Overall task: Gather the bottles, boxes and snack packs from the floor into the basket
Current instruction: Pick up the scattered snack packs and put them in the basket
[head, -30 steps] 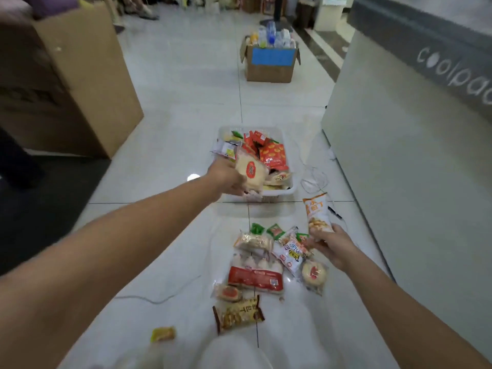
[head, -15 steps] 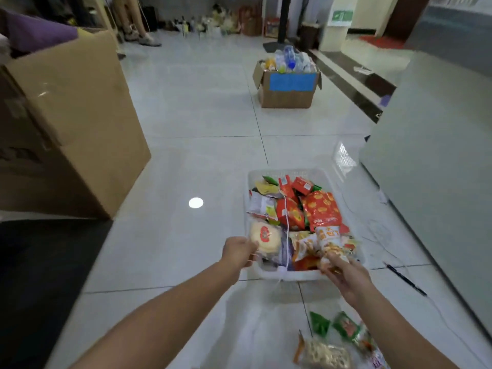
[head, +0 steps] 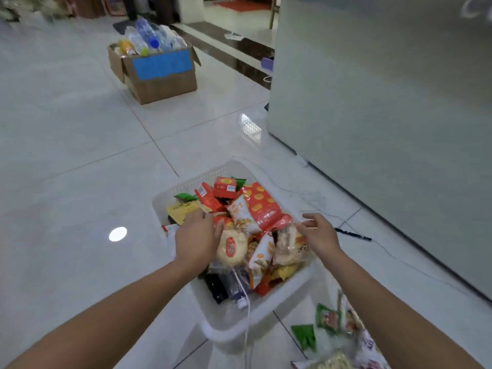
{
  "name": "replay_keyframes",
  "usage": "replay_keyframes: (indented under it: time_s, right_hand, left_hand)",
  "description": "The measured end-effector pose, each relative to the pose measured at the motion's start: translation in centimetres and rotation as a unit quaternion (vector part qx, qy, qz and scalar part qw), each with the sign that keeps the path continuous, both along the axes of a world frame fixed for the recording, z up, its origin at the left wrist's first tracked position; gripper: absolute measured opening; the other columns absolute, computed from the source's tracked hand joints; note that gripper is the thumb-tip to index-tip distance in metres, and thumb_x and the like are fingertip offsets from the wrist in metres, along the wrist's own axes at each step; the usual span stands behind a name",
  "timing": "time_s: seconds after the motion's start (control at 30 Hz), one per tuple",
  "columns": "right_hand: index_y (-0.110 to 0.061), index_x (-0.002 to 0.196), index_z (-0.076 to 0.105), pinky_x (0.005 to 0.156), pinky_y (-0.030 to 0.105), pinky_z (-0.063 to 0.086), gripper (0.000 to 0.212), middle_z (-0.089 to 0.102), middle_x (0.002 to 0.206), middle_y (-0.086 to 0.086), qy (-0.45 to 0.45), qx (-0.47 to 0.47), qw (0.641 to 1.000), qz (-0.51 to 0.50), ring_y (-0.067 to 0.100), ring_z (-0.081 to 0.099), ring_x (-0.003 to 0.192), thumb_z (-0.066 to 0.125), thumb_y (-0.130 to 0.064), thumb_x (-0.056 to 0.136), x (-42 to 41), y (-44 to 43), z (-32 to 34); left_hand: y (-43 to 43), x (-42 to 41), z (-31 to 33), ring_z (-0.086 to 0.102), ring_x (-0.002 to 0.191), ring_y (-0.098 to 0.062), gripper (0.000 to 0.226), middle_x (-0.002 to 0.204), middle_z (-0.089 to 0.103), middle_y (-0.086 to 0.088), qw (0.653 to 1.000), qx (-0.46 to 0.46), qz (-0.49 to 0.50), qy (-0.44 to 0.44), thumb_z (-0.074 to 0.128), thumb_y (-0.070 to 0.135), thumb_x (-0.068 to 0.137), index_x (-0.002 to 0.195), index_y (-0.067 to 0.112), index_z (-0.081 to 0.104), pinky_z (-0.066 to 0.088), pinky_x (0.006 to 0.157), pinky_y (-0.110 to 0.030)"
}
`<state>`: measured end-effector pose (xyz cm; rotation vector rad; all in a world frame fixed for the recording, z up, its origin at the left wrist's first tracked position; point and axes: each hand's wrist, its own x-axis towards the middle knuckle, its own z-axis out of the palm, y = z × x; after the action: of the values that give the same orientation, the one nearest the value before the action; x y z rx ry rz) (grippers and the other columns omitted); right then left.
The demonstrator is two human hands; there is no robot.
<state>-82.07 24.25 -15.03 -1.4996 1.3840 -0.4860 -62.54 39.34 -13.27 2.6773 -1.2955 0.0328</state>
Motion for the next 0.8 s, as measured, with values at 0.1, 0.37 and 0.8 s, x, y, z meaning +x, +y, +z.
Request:
replay_keyframes:
  time_s: [0.1,0.37,0.8]
  right_hand:
    - [-0.011,0.121,0.055,0.087,0.042,0.050,0.036,0.060,0.094,0.002,0.027,-0.002,0.997,-0.066,0.025,0.060,0.095,0.062,-0.021,0.088,-8.4,-0.6,-0.4]
    - [-0.024,0.138,0.039,0.092,0.037,0.040,0.054,0.049,0.134,0.010,0.160,0.111,0.958,-0.209,0.024,0.047,0.111,0.054,-0.043,0.090,-36.3,7.3,0.9]
    - [-0.024,0.143,0.034,0.109,0.043,0.033,0.076,0.036,0.145,0.015,0.173,0.225,0.898,-0.336,0.030,0.036,0.132,0.073,-0.031,0.078,-54.1,36.1,-8.6]
  left_hand:
    - [-4.1,-3.9,0.0,0.050,0.106,-0.033,0.042,0.116,0.053,-0.016,0.985,-0.120,-0.119,0.040,0.046,0.033,0.097,0.129,0.007,0.050,0.044,0.082,-0.041]
    - [-8.7,-27.0,-3.6,0.015,0.145,-0.023,0.066,0.158,0.015,-0.005,0.858,0.010,-0.477,0.192,0.036,0.047,0.097,0.152,0.022,0.008,0.015,0.117,-0.036]
    - [6.9,-53.9,-12.2,0.010,0.145,-0.026,0.084,0.158,0.005,-0.007,0.670,0.228,-0.684,0.178,0.056,0.050,0.087,0.151,0.019,0.012,0.019,0.115,-0.037]
